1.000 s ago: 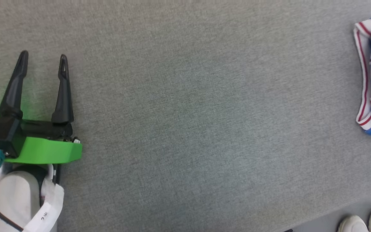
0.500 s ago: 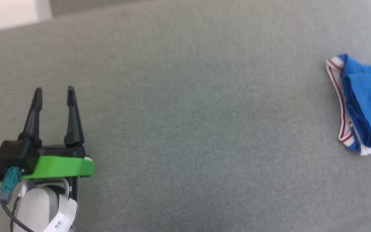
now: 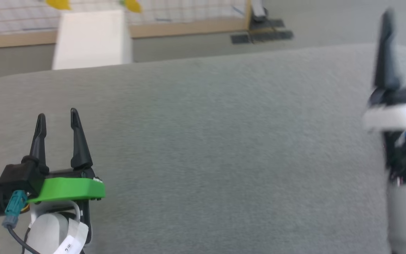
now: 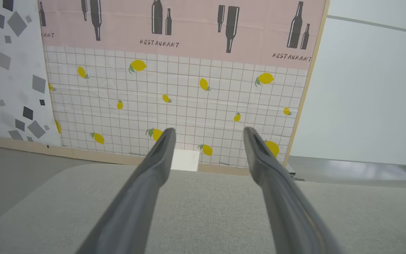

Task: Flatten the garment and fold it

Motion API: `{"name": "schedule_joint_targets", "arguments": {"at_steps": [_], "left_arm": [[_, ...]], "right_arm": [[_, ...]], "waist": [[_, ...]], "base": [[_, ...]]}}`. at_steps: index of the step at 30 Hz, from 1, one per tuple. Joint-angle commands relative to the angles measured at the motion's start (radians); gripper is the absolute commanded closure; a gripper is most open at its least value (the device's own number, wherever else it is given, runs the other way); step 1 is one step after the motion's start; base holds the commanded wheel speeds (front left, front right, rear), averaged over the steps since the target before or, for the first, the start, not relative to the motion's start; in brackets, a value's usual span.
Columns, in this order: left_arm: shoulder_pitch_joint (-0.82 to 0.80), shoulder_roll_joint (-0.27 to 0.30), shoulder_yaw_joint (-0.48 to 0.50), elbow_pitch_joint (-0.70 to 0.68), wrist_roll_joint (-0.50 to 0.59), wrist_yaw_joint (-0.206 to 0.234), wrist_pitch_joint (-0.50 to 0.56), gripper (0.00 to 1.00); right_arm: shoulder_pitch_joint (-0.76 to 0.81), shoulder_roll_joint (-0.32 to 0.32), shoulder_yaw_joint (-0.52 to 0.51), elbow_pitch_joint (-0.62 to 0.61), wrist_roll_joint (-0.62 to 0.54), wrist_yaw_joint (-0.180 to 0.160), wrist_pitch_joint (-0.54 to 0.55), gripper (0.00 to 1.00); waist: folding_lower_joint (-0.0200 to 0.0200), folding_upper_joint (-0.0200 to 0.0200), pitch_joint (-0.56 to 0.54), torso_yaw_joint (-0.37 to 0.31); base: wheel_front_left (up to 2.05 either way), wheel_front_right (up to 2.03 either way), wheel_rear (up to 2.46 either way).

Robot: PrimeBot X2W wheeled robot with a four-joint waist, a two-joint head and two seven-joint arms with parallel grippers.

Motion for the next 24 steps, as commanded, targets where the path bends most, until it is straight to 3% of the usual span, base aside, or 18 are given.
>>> {"name": "schedule_joint_targets", "arguments": {"at_steps": [1, 9, 15, 24], "left_arm": [[0.014, -0.009, 0.003, 0.006, -0.007, 0.011, -0.006, 0.00], [0.042, -0.020, -0.003, 0.044, -0.013, 0.022, -0.009, 0.00], [0.066, -0.021, -0.043, 0.090, 0.001, 0.008, -0.005, 0.00], [0.097, -0.012, -0.115, 0.172, 0.038, -0.016, 0.004, 0.00]], "right_arm": [[0.047, 0.017, 0.005, -0.001, -0.017, -0.001, -0.012, 0.00], [0.252, 0.063, 0.045, 0.047, -0.119, -0.001, -0.035, 0.00], [0.350, 0.076, 0.021, 0.081, -0.161, -0.001, -0.047, 0.00], [0.440, 0.078, -0.023, 0.107, -0.123, -0.001, -0.064, 0.00]], "waist": [[0.0001, 0.0000, -0.088, 0.099], [0.0001, 0.0000, -0.118, 0.135], [0.0001, 0.0000, -0.140, 0.133], [0.0001, 0.0000, -0.161, 0.116]], "base": [[0.00, 0.00, 0.00], [0.00, 0.00, 0.00], [0.00, 0.00, 0.00], [0.00, 0.00, 0.00]]}}
